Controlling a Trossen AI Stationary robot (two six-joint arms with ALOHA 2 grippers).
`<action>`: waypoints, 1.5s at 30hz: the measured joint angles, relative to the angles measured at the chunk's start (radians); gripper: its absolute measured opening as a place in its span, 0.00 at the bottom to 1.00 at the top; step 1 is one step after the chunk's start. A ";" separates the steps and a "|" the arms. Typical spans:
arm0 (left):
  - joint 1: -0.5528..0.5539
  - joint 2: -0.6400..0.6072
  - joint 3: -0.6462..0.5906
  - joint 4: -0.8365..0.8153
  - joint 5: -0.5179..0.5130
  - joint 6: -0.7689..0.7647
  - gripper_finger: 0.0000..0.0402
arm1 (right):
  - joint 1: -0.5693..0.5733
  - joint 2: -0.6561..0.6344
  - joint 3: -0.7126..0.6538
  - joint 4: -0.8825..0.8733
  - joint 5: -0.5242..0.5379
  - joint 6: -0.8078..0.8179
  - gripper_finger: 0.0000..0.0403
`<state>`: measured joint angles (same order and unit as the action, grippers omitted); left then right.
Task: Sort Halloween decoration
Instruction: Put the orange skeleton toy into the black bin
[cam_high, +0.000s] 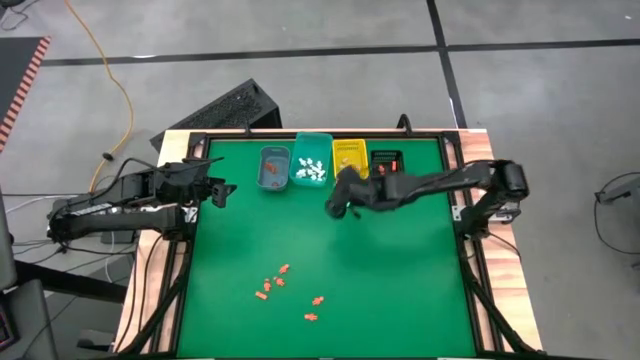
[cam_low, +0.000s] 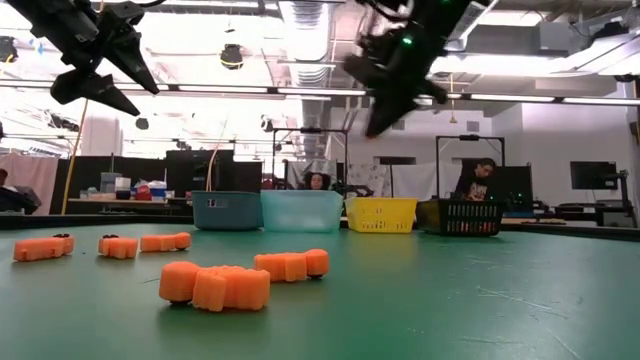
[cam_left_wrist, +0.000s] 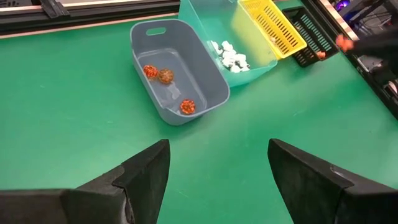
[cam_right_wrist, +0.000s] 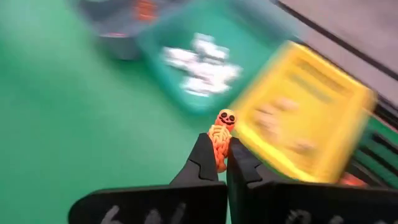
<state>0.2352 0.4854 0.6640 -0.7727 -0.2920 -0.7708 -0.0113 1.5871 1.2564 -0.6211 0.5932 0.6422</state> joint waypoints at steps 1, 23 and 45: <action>0.000 0.000 0.000 0.000 0.000 0.000 0.65 | -0.024 -0.019 -0.003 -0.060 0.001 0.026 0.01; 0.000 0.000 0.000 -0.004 0.009 0.017 0.65 | -0.480 -0.148 -0.273 -0.150 -0.281 0.067 0.17; 0.000 0.000 0.000 -0.003 0.009 0.011 0.65 | -0.176 -0.148 -0.273 0.368 -0.446 -0.220 0.44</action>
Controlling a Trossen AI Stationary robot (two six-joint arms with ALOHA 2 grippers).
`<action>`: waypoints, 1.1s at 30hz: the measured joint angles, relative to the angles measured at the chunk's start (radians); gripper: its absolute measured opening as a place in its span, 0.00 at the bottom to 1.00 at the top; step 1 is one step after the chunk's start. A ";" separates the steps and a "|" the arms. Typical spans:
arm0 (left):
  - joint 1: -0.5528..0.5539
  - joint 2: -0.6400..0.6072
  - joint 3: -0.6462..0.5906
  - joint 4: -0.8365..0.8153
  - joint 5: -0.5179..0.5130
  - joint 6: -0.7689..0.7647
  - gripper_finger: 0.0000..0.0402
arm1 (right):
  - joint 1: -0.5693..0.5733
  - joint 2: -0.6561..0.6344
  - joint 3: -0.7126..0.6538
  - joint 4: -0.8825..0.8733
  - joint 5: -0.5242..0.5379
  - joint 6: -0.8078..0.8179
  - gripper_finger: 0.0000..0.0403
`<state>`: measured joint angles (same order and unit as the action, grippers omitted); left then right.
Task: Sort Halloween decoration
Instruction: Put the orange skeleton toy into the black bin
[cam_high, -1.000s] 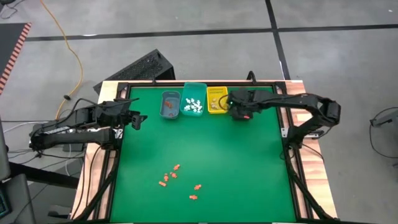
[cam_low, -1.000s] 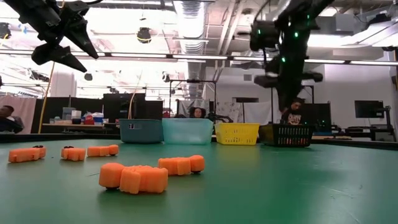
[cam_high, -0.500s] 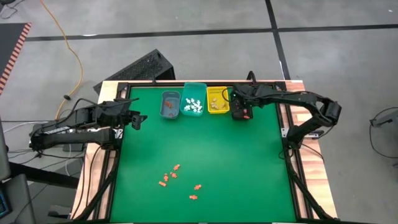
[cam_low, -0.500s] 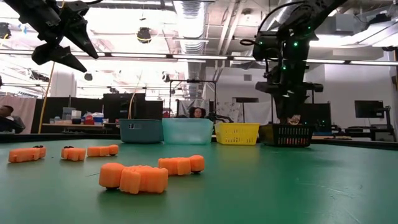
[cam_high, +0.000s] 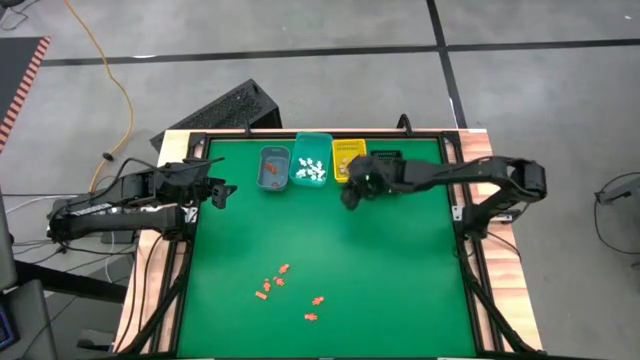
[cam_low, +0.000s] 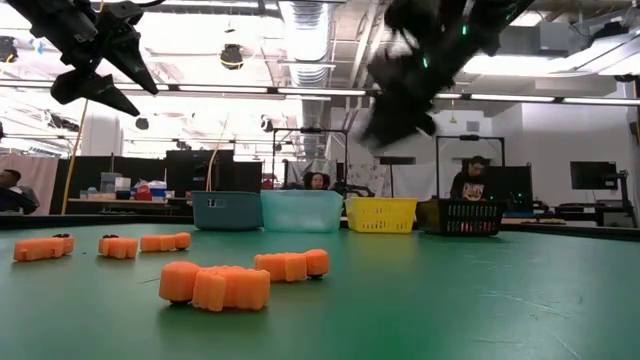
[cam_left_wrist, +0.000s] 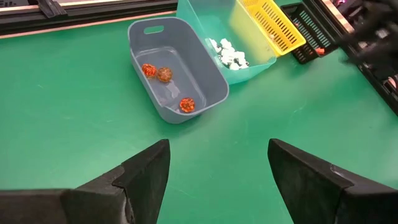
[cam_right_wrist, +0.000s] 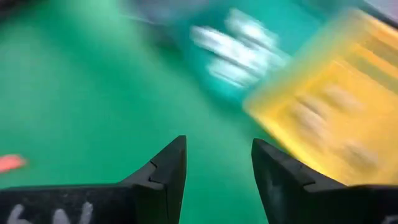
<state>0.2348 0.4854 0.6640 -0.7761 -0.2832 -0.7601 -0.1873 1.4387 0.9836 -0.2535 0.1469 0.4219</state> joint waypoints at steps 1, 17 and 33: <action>0.000 0.000 0.000 0.000 0.000 0.000 0.65 | 0.038 0.000 0.000 0.070 -0.018 -0.054 0.44; 0.000 0.001 0.000 0.005 -0.006 -0.002 0.65 | 0.309 0.257 0.159 0.412 -0.079 -0.368 0.44; 0.000 0.018 0.000 -0.011 0.017 0.008 0.65 | 0.311 0.653 0.533 0.401 -0.385 -0.538 0.44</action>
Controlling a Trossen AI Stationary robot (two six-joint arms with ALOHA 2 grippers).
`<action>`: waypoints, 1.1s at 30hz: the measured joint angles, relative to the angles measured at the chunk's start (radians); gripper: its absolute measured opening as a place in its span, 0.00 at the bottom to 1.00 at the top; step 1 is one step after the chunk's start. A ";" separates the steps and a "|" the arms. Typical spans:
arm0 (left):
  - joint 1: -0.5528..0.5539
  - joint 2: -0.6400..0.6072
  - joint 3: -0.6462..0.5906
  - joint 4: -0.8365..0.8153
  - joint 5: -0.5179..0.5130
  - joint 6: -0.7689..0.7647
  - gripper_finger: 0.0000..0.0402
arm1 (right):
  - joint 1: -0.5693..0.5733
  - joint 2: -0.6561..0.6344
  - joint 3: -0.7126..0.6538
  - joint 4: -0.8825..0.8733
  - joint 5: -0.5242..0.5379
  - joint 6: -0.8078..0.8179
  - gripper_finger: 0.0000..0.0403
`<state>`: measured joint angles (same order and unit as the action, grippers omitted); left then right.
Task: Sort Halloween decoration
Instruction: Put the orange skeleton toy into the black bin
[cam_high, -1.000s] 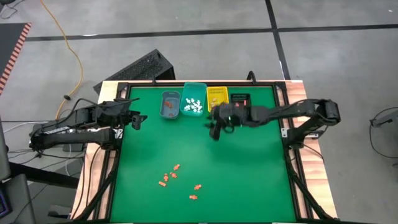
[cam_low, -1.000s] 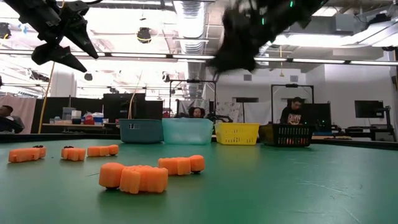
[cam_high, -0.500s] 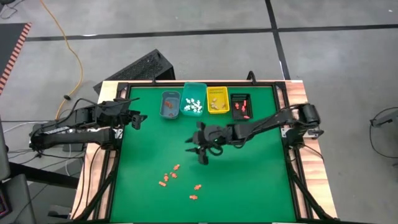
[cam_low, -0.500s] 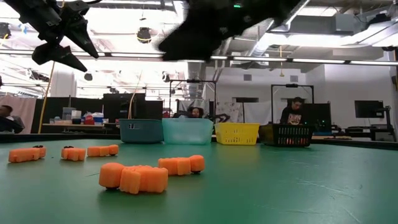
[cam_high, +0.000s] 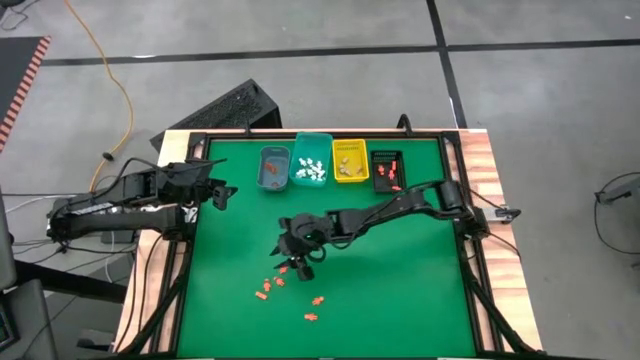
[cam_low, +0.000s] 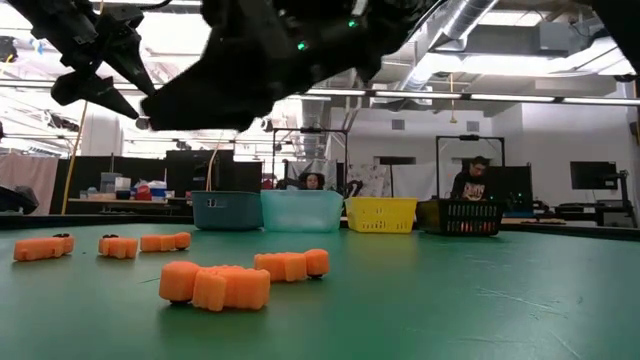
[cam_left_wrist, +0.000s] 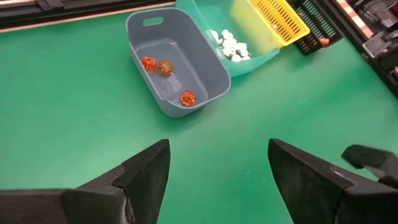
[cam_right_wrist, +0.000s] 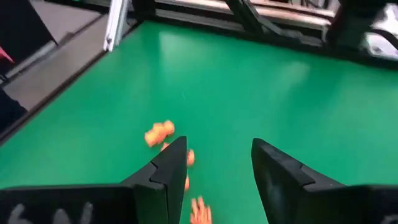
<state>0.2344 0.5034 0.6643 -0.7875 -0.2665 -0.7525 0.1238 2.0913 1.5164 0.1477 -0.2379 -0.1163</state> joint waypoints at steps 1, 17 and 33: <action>0.000 0.001 0.000 -0.004 0.000 0.000 0.65 | 0.001 0.011 0.008 -0.007 -0.007 -0.005 0.44; 0.000 0.007 0.000 -0.009 -0.007 0.019 0.65 | 0.020 0.069 0.017 -0.086 -0.025 -0.176 0.44; 0.000 0.007 0.000 -0.011 -0.005 0.029 0.65 | 0.018 0.157 0.017 -0.082 0.026 -0.110 0.43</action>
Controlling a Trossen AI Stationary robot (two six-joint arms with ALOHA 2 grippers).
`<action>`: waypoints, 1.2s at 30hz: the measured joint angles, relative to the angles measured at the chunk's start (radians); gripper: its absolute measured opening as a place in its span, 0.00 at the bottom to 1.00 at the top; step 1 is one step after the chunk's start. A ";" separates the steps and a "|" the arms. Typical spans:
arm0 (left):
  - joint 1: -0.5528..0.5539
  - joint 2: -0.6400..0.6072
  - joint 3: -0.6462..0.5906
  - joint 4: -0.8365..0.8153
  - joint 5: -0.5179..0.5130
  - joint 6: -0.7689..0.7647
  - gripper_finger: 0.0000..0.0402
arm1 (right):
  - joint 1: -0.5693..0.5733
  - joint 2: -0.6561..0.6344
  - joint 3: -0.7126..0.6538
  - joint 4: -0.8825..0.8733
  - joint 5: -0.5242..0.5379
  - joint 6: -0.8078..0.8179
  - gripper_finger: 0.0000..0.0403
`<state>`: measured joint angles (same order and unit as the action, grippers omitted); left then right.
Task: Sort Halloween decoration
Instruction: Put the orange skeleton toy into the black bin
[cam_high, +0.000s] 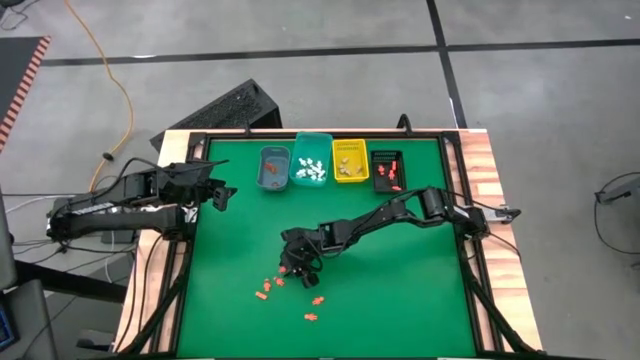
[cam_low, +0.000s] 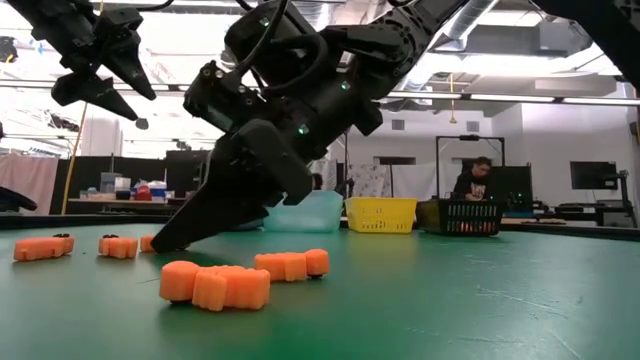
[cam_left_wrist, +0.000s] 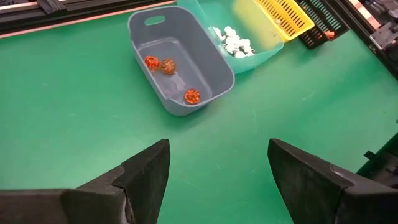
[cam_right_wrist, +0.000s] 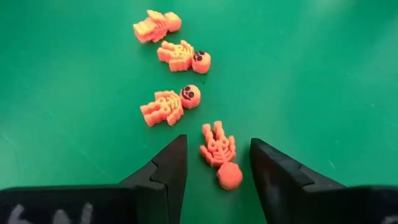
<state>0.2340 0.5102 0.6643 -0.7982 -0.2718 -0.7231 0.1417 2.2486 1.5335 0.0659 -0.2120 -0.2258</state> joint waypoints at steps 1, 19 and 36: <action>0.000 0.000 0.000 0.000 0.000 0.000 0.65 | 0.000 0.004 0.001 -0.006 0.022 0.000 0.43; 0.000 0.000 0.000 0.000 0.000 0.008 0.65 | 0.009 0.009 0.003 -0.065 0.112 0.233 0.06; 0.000 0.000 0.000 0.000 0.000 0.009 0.65 | -0.029 -0.029 0.061 -0.124 0.105 0.334 0.02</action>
<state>0.2342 0.5098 0.6643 -0.7986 -0.2721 -0.7143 0.1124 2.2198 1.5946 -0.0577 -0.1066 0.1085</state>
